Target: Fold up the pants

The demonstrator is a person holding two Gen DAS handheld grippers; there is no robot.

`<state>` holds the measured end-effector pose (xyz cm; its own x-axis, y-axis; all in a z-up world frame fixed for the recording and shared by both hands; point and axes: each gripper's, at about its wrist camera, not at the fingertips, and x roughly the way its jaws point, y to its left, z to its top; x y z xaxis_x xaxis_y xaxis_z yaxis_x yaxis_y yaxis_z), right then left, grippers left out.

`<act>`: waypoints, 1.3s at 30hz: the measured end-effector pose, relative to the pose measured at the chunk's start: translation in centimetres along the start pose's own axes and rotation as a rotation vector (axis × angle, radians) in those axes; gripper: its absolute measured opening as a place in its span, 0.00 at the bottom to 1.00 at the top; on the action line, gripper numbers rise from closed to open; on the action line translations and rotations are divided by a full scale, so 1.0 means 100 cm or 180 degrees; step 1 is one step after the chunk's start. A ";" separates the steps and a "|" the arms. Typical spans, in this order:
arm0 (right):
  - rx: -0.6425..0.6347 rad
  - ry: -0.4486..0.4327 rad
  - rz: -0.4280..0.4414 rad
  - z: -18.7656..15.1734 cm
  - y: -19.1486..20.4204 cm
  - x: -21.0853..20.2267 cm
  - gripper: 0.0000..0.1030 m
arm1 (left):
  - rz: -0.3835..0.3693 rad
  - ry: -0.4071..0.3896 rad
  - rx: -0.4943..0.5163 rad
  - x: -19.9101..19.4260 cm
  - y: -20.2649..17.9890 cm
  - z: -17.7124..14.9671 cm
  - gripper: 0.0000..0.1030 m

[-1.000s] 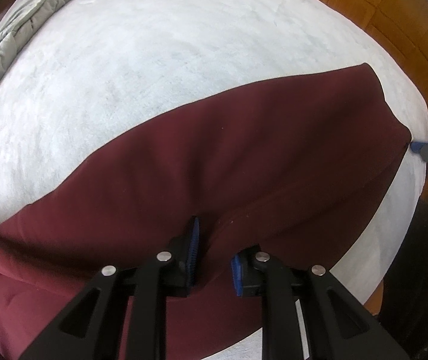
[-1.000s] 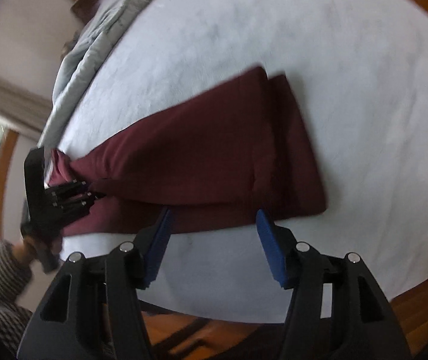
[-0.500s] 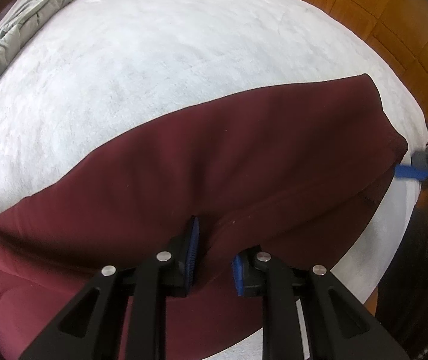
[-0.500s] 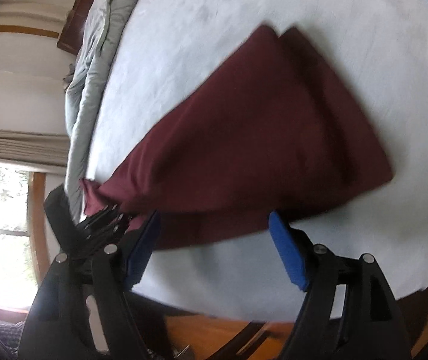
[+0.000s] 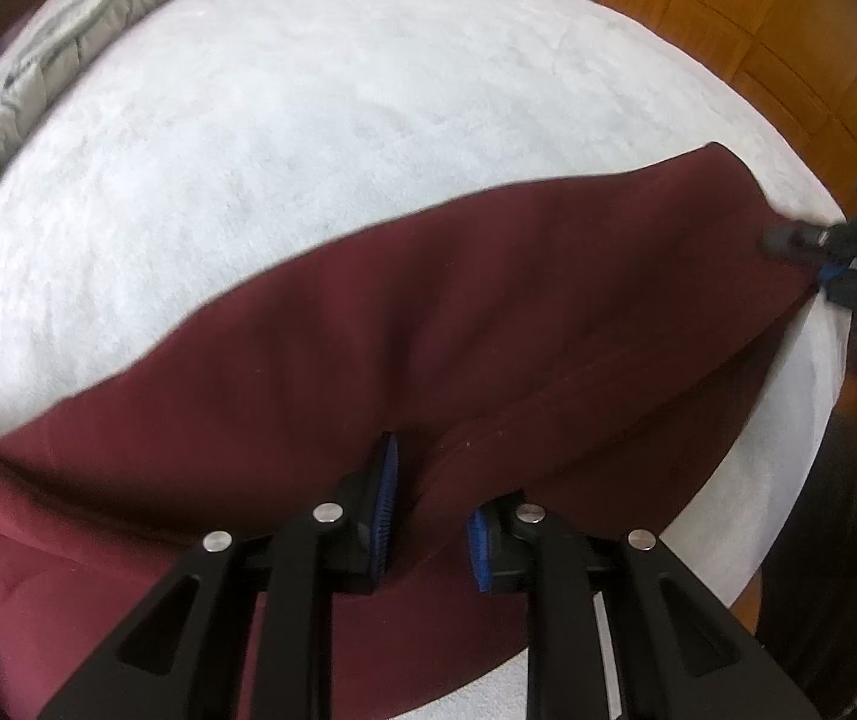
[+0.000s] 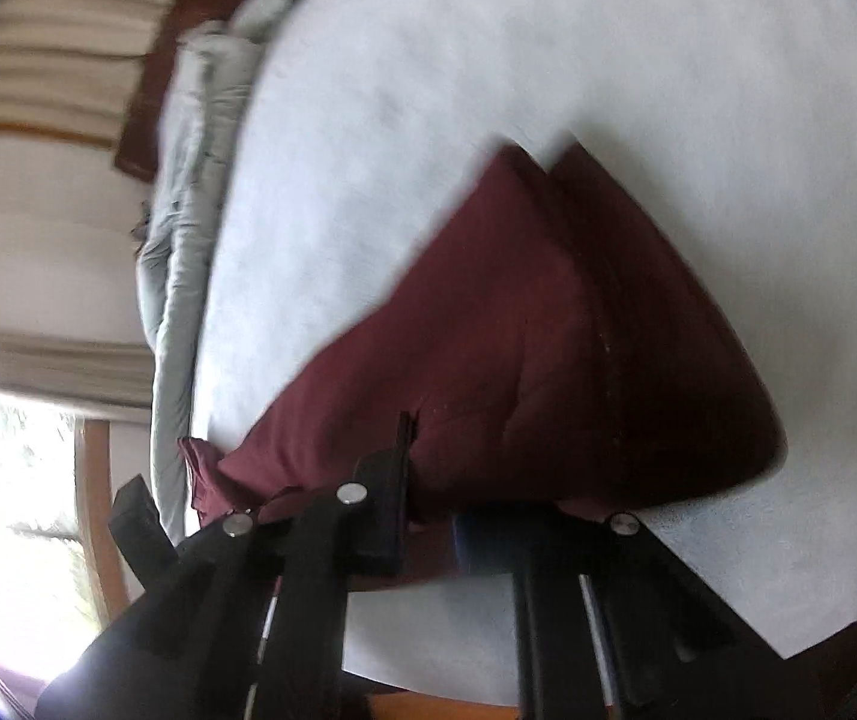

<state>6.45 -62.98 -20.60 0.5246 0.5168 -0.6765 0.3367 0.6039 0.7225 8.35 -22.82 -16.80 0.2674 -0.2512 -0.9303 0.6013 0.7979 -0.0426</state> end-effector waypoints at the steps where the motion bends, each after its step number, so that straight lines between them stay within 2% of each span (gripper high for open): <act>1: -0.0093 -0.0061 0.0012 -0.001 0.008 -0.007 0.09 | 0.0013 -0.0028 0.0030 -0.004 -0.002 0.000 0.21; 3: -0.0209 -0.0178 0.0119 -0.002 0.019 -0.027 0.09 | -0.0030 -0.0085 0.0049 -0.018 -0.008 -0.002 0.21; 6: -0.0298 -0.0228 -0.0055 -0.006 0.018 -0.039 0.09 | -0.0111 -0.0173 0.0055 -0.038 -0.019 -0.008 0.21; 8: -0.0226 -0.0141 -0.0195 -0.006 0.005 -0.028 0.09 | -0.0059 -0.0121 0.0138 -0.035 -0.029 -0.015 0.21; 10: 0.0013 0.0075 -0.0407 -0.011 -0.022 0.000 0.09 | 0.0051 0.0043 0.0244 -0.014 -0.039 -0.024 0.21; 12: 0.0117 0.0175 -0.0448 -0.018 -0.037 0.016 0.09 | 0.0153 0.0085 0.0222 0.002 -0.042 -0.031 0.21; 16: -0.0068 0.0075 -0.0549 -0.021 -0.019 0.010 0.09 | 0.0114 -0.0007 0.0038 0.001 -0.036 -0.033 0.21; 18: -0.0345 -0.0061 -0.0535 -0.019 0.003 -0.002 0.10 | 0.0040 -0.0032 -0.0091 -0.002 -0.029 -0.031 0.21; 20: -0.0381 0.0006 -0.0651 -0.018 0.015 -0.002 0.12 | -0.0064 0.0012 -0.0257 0.000 -0.021 -0.030 0.21; 21: -0.0385 0.0098 -0.0804 -0.018 0.014 0.005 0.15 | -0.0086 0.0016 -0.0293 0.000 -0.019 -0.030 0.21; 22: -0.0421 0.0207 -0.1007 -0.019 0.013 0.014 0.22 | -0.0088 0.0019 -0.0296 0.000 -0.017 -0.029 0.24; 24: -0.0415 0.0359 -0.1167 -0.023 0.010 0.023 0.27 | -0.0065 0.0032 -0.0326 -0.005 -0.014 -0.031 0.25; 26: -0.0409 0.0324 -0.1170 -0.027 0.015 0.020 0.34 | -0.0110 0.0056 -0.0436 -0.016 -0.012 -0.039 0.33; 28: -0.0465 0.0263 -0.1360 -0.034 0.026 0.010 0.47 | -0.0220 0.0055 -0.0613 -0.034 0.003 -0.047 0.62; 29: -0.0510 0.0216 -0.1520 -0.037 0.034 0.003 0.54 | -0.0283 0.0016 -0.0682 -0.043 0.010 -0.052 0.66; 31: -0.0724 0.0138 -0.1854 -0.048 0.054 -0.009 0.58 | -0.0337 -0.0098 -0.0903 -0.068 0.032 -0.070 0.83; 32: -0.0815 0.0085 -0.1925 -0.052 0.065 -0.012 0.58 | -0.0315 -0.0157 -0.1032 -0.080 0.047 -0.082 0.83; 34: -0.1064 -0.0046 -0.1685 -0.062 0.094 -0.019 0.61 | -0.0200 -0.0188 -0.1302 -0.097 0.082 -0.104 0.83; 35: -0.1244 0.0019 -0.1387 -0.067 0.117 -0.011 0.64 | -0.0116 -0.0179 -0.1425 -0.101 0.098 -0.111 0.83; 36: -0.1366 0.0084 -0.1205 -0.070 0.130 -0.004 0.69 | -0.0045 -0.0177 -0.1528 -0.103 0.108 -0.119 0.83; 39: -0.1880 0.0456 -0.0670 -0.092 0.189 0.050 0.70 | 0.0248 -0.0170 -0.1918 -0.116 0.157 -0.157 0.83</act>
<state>8.27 -43.42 -11.65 0.3708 0.4020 -0.8372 -0.0876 0.9126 0.3994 2.91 1.23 -12.37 0.3401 -0.1942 -0.9201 0.0506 0.9808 -0.1883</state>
